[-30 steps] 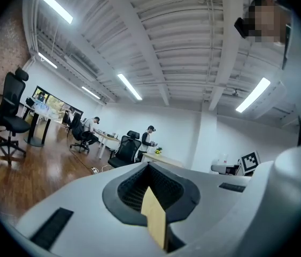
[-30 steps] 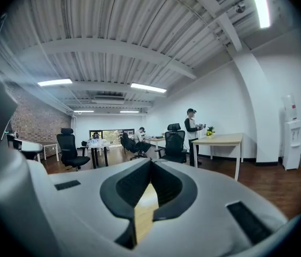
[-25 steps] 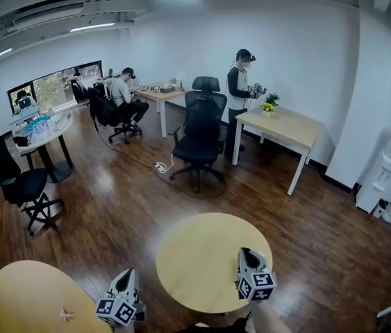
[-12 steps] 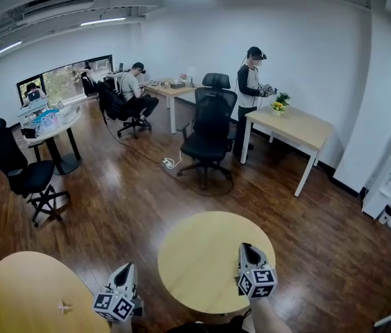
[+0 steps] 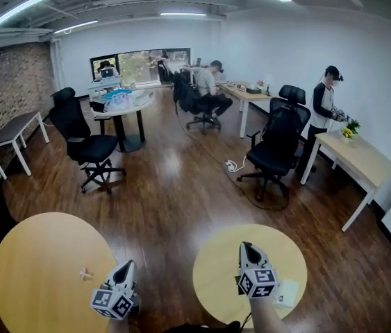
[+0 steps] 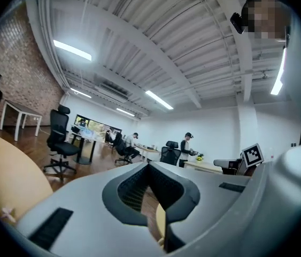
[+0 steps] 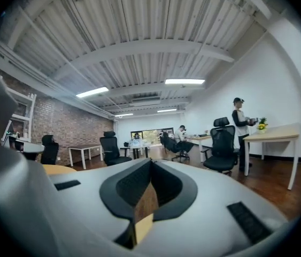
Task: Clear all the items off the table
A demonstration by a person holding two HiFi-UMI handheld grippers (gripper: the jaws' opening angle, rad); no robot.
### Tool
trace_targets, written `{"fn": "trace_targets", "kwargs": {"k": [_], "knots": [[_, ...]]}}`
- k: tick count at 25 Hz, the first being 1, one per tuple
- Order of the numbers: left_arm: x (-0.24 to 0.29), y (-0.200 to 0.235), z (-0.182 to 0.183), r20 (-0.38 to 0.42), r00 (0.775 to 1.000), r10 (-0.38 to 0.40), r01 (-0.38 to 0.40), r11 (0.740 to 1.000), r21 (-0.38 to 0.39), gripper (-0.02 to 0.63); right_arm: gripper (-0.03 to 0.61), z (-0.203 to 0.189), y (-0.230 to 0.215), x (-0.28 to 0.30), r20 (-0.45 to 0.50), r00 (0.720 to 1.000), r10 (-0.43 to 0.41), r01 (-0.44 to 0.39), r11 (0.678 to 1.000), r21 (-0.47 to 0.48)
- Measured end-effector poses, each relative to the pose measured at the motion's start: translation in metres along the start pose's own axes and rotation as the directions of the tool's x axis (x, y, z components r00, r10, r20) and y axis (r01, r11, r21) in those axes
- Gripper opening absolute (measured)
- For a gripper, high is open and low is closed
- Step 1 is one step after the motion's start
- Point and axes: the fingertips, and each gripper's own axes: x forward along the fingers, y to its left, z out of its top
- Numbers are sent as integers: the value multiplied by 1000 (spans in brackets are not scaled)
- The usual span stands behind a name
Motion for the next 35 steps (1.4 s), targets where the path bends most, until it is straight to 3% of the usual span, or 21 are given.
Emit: {"fn": "trace_targets", "kwargs": {"k": [3, 5, 9, 12, 18, 21, 25, 27, 30, 32, 35], "knots": [[-47, 39, 17, 31, 990, 137, -138, 990, 23, -9, 2, -3, 63, 41, -13, 988, 152, -152, 988, -12], [-92, 64, 25, 52, 967, 248, -250, 967, 37, -9, 2, -12, 112, 64, -27, 965, 259, -260, 966, -12], [-180, 82, 26, 79, 879, 471, -474, 880, 30, -9, 2, -27, 183, 79, -54, 892, 448, -449, 893, -6], [-220, 80, 30, 111, 816, 567, -572, 820, 20, -9, 2, -27, 223, 82, -61, 832, 552, -554, 833, -13], [-293, 108, 46, 149, 738, 658, -667, 745, 10, -9, 2, -18, 321, 72, -69, 698, 713, -716, 697, -42], [-326, 127, 56, 183, 708, 682, -691, 722, -18, -9, 2, -16, 370, 60, -73, 648, 758, -762, 645, -64], [-359, 144, 60, 183, 709, 681, -692, 721, -4, -9, 2, -28, 430, 49, -120, 604, 788, -797, 595, -108], [-379, 148, 60, 179, 695, 697, -708, 706, -2, -9, 2, -40, 453, 43, -151, 586, 796, -810, 569, -140], [-414, 157, 58, 174, 659, 732, -741, 671, -19, -9, 2, -63, 485, 36, -200, 552, 810, -834, 535, -136], [-436, 163, 55, 169, 627, 760, -766, 641, -40, -9, 44, -80, 504, 33, -251, 535, 807, -845, 512, -157], [-461, 172, 47, 153, 582, 799, -799, 596, -74, -9, 44, -96, 526, 31, -297, 534, 792, -845, 492, -208]]}}
